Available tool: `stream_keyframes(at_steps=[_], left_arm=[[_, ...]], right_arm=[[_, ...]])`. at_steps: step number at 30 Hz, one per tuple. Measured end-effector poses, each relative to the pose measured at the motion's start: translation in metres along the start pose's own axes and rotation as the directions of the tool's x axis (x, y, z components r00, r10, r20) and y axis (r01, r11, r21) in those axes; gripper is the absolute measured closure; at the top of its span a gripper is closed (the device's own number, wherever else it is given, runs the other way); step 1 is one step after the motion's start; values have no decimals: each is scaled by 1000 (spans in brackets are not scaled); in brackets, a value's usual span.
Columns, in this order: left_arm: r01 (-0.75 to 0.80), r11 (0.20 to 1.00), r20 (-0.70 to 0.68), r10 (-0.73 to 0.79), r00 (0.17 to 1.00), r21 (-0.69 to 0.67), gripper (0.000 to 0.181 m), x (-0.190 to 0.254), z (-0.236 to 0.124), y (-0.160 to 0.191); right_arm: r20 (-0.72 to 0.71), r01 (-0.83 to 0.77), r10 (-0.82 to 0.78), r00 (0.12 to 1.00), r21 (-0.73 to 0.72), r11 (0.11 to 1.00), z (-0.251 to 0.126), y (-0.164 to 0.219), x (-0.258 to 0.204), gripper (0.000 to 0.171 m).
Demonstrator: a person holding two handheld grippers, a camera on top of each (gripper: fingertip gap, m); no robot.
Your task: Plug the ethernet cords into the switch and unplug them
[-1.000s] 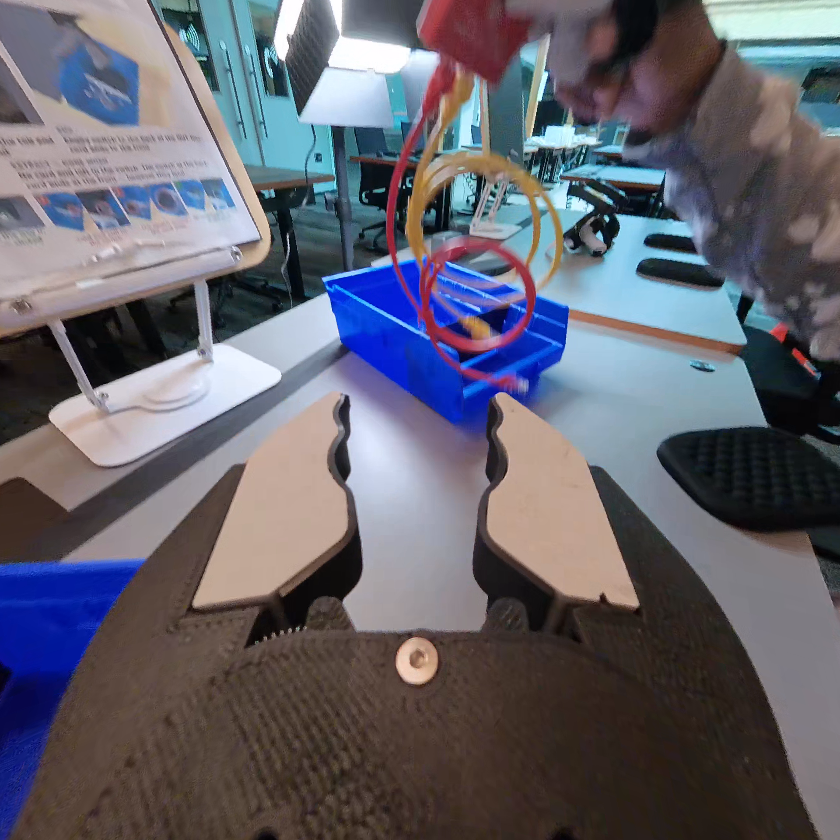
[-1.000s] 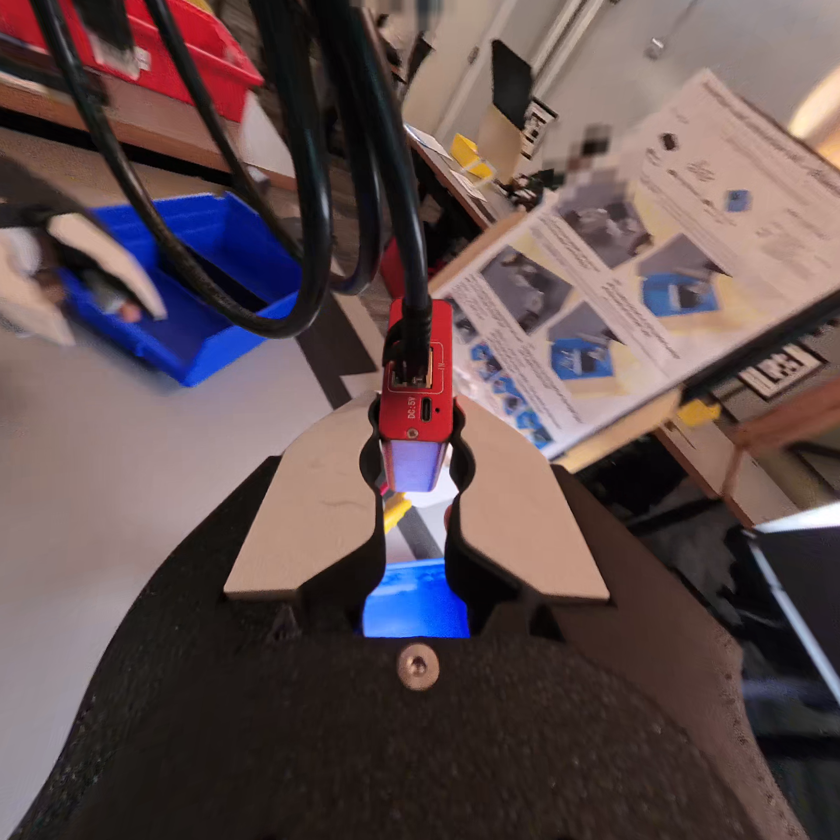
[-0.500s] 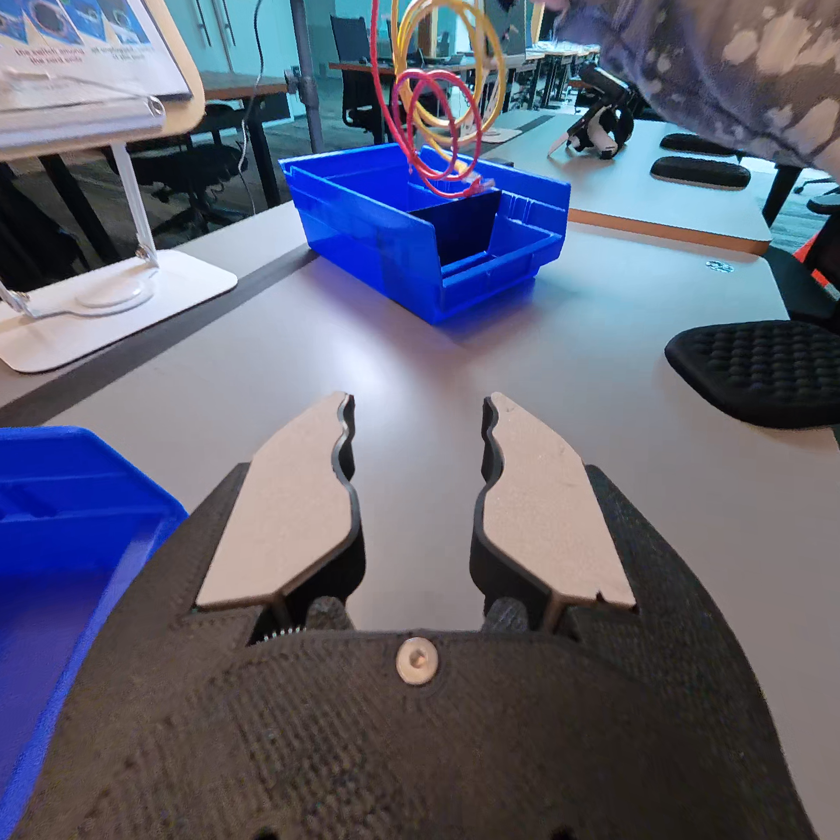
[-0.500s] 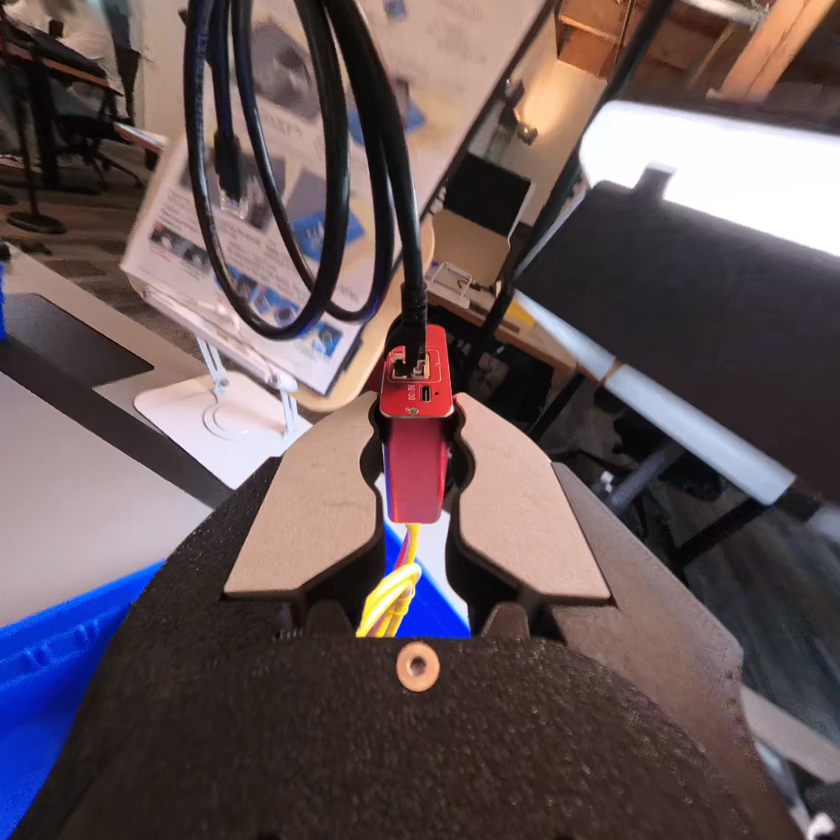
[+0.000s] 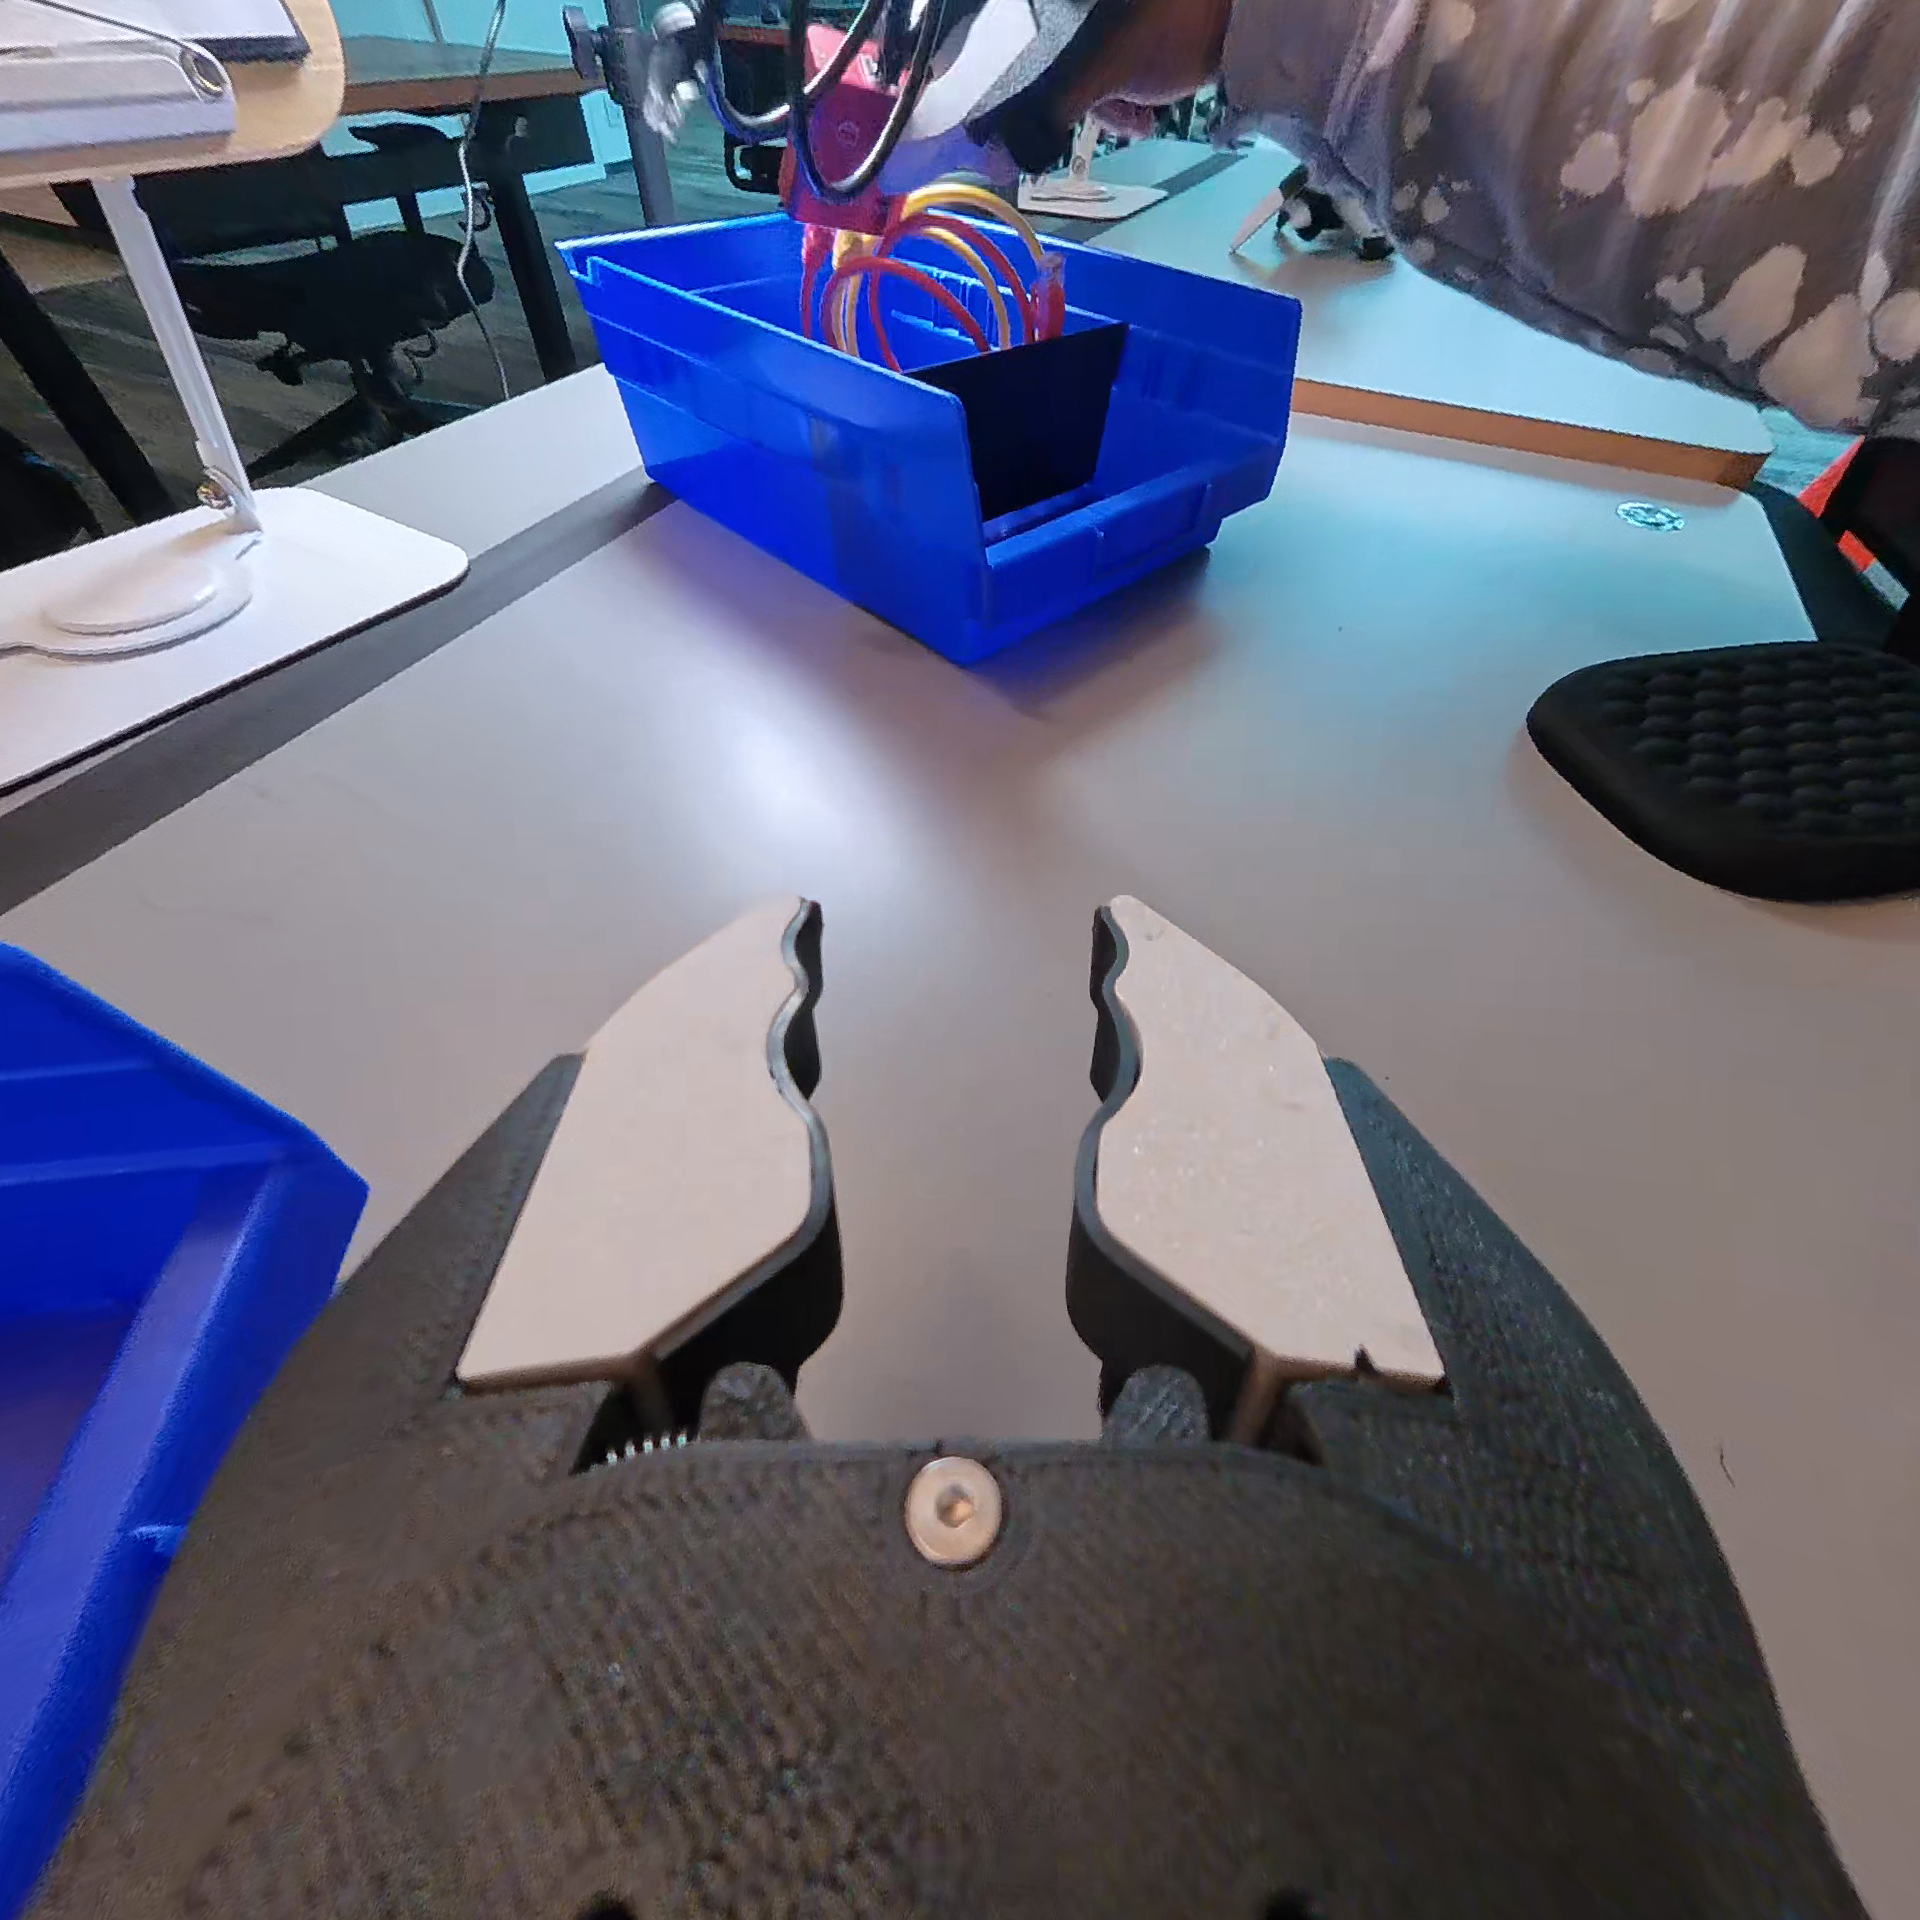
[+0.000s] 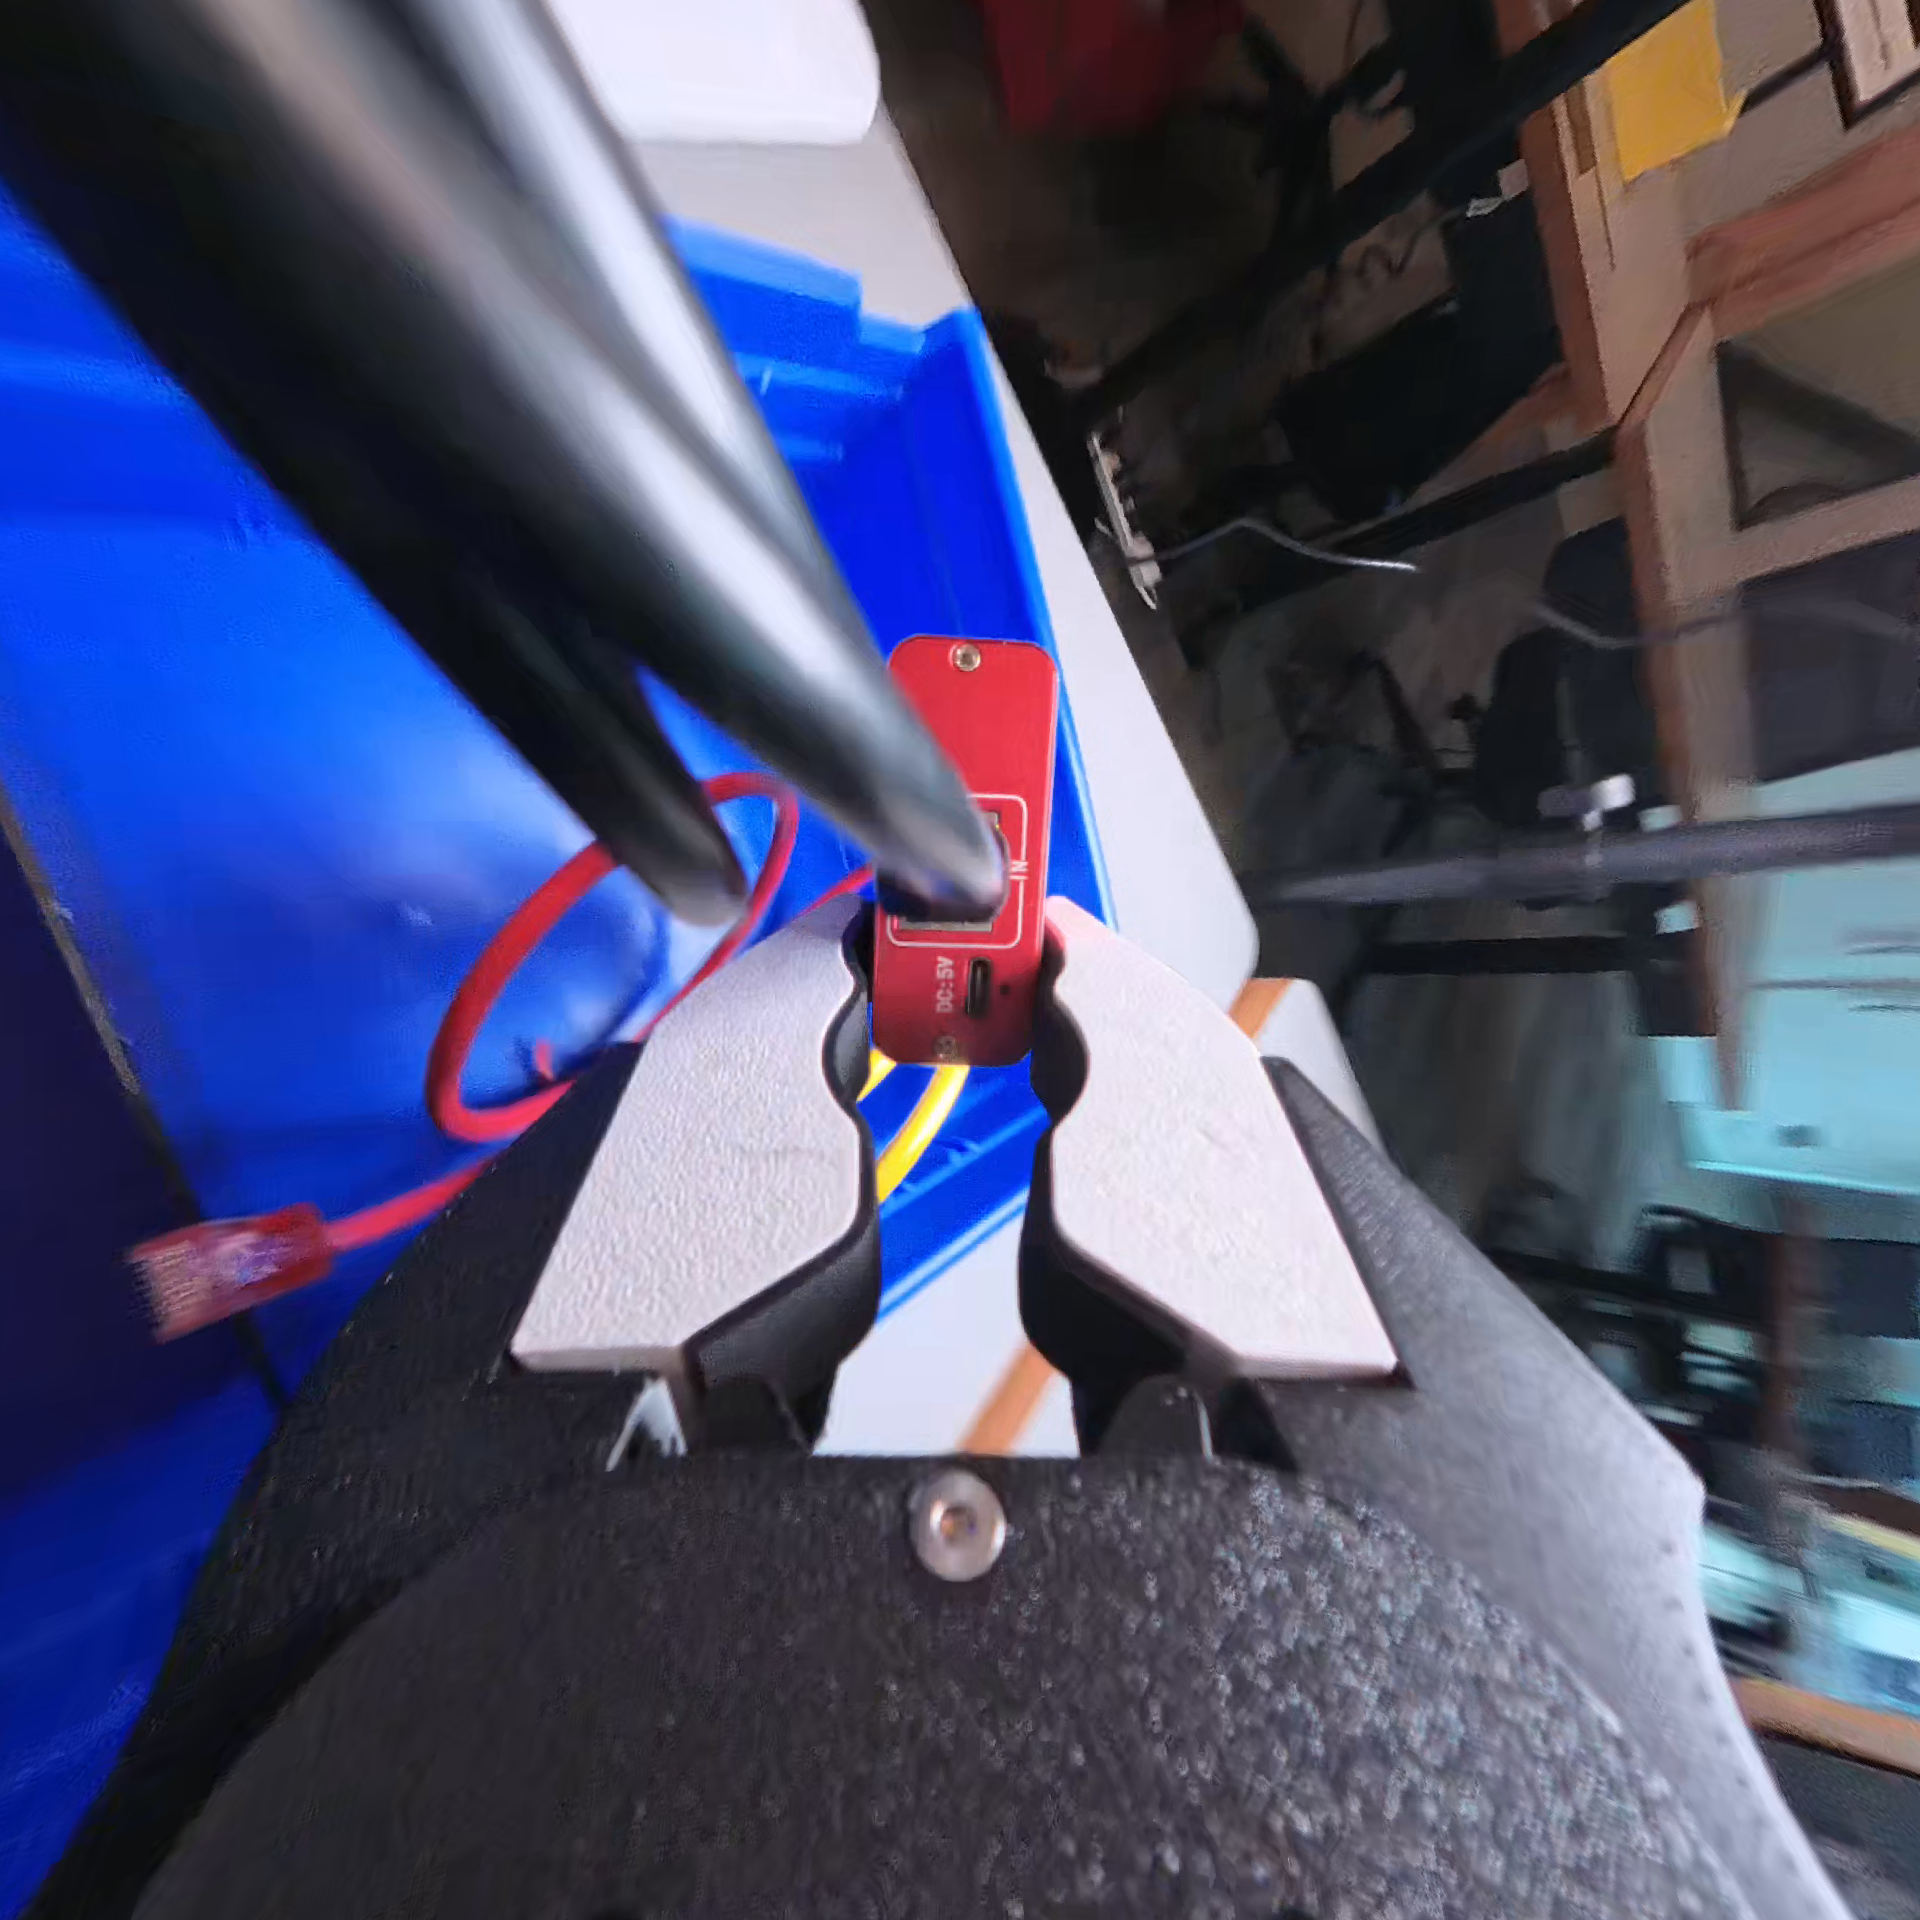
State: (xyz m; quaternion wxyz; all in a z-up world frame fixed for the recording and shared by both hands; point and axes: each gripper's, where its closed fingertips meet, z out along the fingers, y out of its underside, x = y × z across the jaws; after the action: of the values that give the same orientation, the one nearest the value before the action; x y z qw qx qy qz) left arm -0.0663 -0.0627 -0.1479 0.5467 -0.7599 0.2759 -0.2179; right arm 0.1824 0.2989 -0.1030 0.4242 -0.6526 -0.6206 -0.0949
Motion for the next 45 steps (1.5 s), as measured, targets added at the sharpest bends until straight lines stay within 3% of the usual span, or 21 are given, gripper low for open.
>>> stream_keyframes(at_steps=[3, 6, 13, 16, 24, 29, 33, 37, 40, 42, 45], left_arm=[[-12, 1000, -1, 12, 1000, 1, 132, 2, -1, 0], [-18, 1000, 8, 18, 1000, 2, 133, 1, -2, 1], [-10, 1000, 3, 10, 1000, 9, 134, 1, -3, 2], [-14, 1000, 14, 14, 1000, 21, 135, 0, -5, 0], [-15, 998, 74, 11, 997, 58, 133, -10, -12, -9], [-50, 998, 163, 45, 986, 29, 132, -25, -22, -12], [-92, 987, 307, 130, 943, -135, 128, -57, -43, 0], [28, 940, 393, 115, 912, -341, 118, -88, -64, 29], [100, 836, 424, 168, 890, -540, 110, -104, -72, 62], [125, 758, 432, 221, 874, -641, 111, -115, -76, 81], [117, 667, 435, 332, 837, -735, 132, -134, -83, 94]], right_arm=[[-2, 211, -212, 977, -68, 975, 11, -2, -10, 145], [26, 262, -261, 965, -39, 964, 19, -18, -25, 145], [196, 104, -100, 976, -11, 994, 20, -33, -52, 141], [247, 44, -34, 968, -37, 998, 9, -31, -54, 124], [233, -65, 46, 971, 73, 995, -50, -37, -52, 114], [232, -99, 61, 971, 155, 983, -93, -50, -99, 119], [310, -108, 82, 947, 68, 992, -100, -44, -164, 116], [333, -41, 51, 941, -37, 998, -81, -27, -203, 111], [376, -2, 43, 926, -110, 994, -60, -16, -222, 112], [362, 24, 25, 932, -132, 991, -48, -14, -223, 122], [409, 59, 1, 913, -135, 989, -43, -16, -232, 142]])
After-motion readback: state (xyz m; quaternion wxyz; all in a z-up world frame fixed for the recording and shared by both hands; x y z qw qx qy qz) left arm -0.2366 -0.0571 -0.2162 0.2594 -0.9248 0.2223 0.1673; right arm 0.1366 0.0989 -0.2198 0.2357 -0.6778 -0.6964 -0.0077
